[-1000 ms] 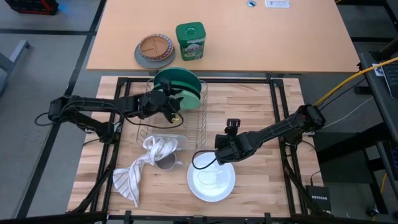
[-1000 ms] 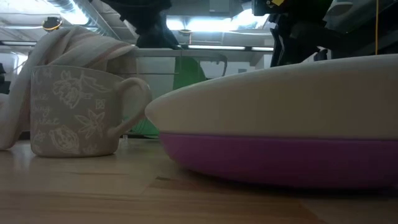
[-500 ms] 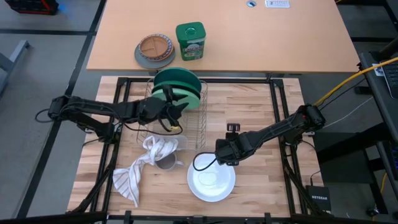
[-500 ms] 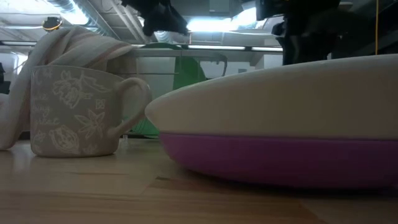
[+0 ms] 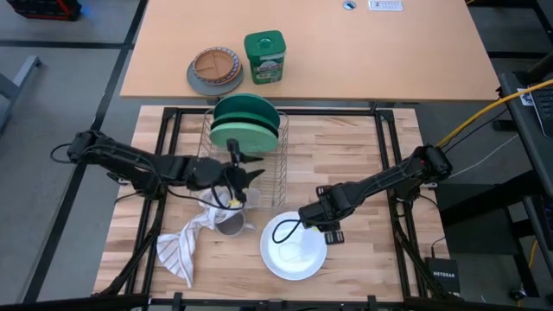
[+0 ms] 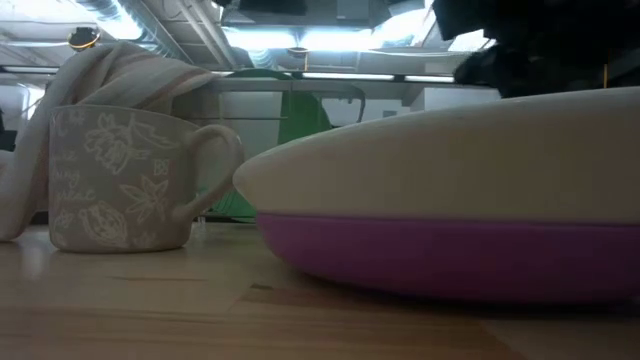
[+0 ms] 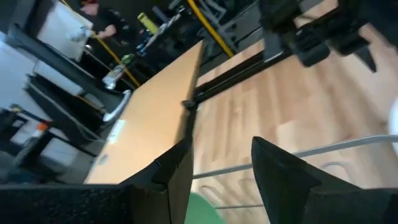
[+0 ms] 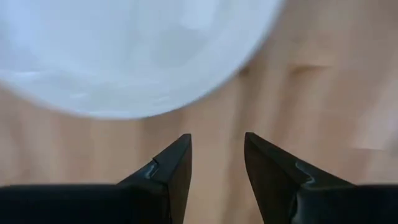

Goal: Sort dishes
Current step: Put the white plate into the gray dish rack

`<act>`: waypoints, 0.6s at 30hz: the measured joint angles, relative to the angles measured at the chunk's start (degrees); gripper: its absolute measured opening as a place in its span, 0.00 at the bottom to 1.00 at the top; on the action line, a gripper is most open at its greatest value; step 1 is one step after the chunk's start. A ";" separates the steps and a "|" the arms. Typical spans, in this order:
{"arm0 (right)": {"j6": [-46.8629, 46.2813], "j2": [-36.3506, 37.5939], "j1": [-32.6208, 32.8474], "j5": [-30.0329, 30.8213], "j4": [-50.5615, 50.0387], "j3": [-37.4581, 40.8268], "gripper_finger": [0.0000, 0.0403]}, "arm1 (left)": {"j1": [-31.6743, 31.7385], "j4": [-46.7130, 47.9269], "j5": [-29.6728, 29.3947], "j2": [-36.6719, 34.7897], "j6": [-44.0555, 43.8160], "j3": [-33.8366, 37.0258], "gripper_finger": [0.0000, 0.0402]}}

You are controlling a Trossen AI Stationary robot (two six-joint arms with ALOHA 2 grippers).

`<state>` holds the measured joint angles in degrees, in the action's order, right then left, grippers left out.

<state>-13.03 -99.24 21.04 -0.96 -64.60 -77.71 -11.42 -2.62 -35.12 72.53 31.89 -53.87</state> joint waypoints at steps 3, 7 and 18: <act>-0.64 0.00 0.54 -7.70 0.02 0.00 0.38 | -1.95 1.24 0.00 0.00 -3.21 0.00 0.37; -0.67 0.00 3.41 -11.93 0.16 0.00 0.38 | -4.22 2.42 0.01 0.00 -8.21 0.00 0.37; -0.53 -0.02 16.09 -0.83 8.40 0.00 0.38 | -9.71 2.27 0.03 0.32 -19.89 0.00 0.37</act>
<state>-13.57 -99.26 37.13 -1.79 -56.20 -77.71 -21.13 -0.35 -35.10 72.86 12.00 -53.87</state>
